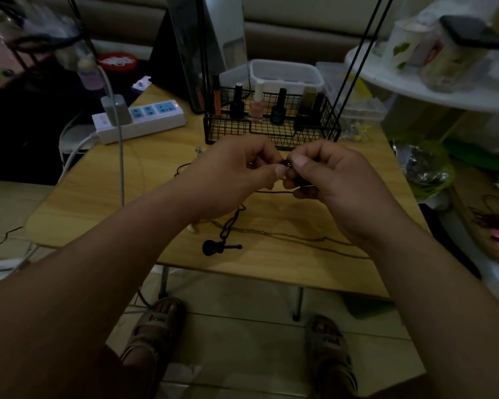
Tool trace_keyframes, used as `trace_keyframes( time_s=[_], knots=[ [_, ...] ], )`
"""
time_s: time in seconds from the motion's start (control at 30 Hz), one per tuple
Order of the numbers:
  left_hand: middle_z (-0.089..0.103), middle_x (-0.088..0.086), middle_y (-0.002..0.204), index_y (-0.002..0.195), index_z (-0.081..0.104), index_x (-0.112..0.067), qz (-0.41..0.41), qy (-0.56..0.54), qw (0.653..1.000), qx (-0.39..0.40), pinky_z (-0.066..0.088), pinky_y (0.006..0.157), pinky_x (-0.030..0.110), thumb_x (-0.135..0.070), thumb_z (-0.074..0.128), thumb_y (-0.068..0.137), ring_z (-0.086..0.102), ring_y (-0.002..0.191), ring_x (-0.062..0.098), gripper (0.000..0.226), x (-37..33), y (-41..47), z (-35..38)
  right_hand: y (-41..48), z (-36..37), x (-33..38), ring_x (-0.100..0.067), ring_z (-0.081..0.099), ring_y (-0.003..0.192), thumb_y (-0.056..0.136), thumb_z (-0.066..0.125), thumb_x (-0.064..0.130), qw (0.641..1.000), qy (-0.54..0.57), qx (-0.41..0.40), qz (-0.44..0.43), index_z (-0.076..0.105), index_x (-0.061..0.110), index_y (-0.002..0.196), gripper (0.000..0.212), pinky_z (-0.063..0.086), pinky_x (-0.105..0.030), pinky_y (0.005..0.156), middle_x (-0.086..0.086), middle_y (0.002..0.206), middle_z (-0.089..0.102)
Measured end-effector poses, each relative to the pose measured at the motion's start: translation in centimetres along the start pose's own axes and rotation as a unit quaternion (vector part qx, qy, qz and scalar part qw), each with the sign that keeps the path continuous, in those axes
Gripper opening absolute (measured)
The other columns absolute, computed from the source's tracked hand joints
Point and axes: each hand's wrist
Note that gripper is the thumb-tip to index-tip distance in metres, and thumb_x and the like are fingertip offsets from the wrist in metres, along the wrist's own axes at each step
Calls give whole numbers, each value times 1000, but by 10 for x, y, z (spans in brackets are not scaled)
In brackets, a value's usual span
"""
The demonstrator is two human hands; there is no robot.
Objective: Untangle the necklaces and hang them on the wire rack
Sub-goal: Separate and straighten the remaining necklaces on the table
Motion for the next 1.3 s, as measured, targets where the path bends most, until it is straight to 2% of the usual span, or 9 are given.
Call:
trace_keyframes(
  time_s=[0.13,0.3,0.37,0.5,0.63,0.77,0.97,1.17,1.3],
  knots=[
    [72,-10,84,98,69,-29,1,22,1000,2,56,69,40,-35,64,101,67,79,16,9,0,0,0,-1,4,-2,-10,71,100,101,66,29,996,-85,-5,-30,74,27,102,8,57,-43,95,4,102,76],
    [71,-12,81,96,68,-29,6,56,998,-1,47,58,13,-33,65,101,65,77,1,7,5,0,4,-2,6,-2,-12,71,99,99,69,30,994,-105,-12,-32,74,27,97,7,57,-49,96,4,99,76],
    [70,-13,80,94,66,-32,-2,69,998,0,43,57,9,-34,64,102,63,76,-3,8,5,1,5,-2,4,-1,-13,72,95,99,68,27,994,-101,-13,-26,74,24,97,7,57,-49,95,2,96,77],
    [72,-12,82,96,66,-30,-3,67,998,-6,47,59,14,-36,61,103,64,76,-1,10,5,0,5,-2,3,-2,-9,73,91,102,63,29,995,-103,-1,-2,72,22,100,11,58,-47,94,2,93,78],
    [72,-14,80,98,66,-25,-2,22,1000,0,42,57,14,-30,58,106,56,61,-4,12,2,0,4,-2,5,-3,-13,74,92,105,57,26,997,-71,10,20,69,18,102,15,57,-41,92,2,92,78],
    [74,-7,85,102,65,-19,-33,-48,998,8,44,62,38,-25,54,108,53,67,22,13,-2,-1,1,-1,5,-1,-15,75,94,106,54,23,998,-33,20,40,68,20,100,15,56,-35,86,0,95,79],
    [76,-3,88,102,66,-20,-40,-48,998,4,45,62,37,-24,55,107,53,65,18,13,-2,-1,-1,-2,3,3,-8,73,94,101,58,12,999,-47,-4,25,69,25,103,16,56,-32,86,4,97,77],
    [77,-4,86,98,68,-20,-36,-40,999,4,44,62,39,-24,56,107,53,65,24,15,-2,-2,1,-5,8,-1,-10,68,89,93,75,24,991,-123,-20,-37,68,24,102,11,55,-28,78,2,95,71],
    [78,-4,87,98,68,-19,-41,-37,998,6,49,64,40,-25,57,107,60,62,15,16,-5,-3,0,-4,9,-3,-10,67,84,92,76,21,986,-145,-39,-67,67,25,95,10,54,-27,73,4,89,71]
  ],
)
Point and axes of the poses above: each hand's wrist, its own y-axis towards the middle knuckle, its own z-axis out of the palm, x = y × z
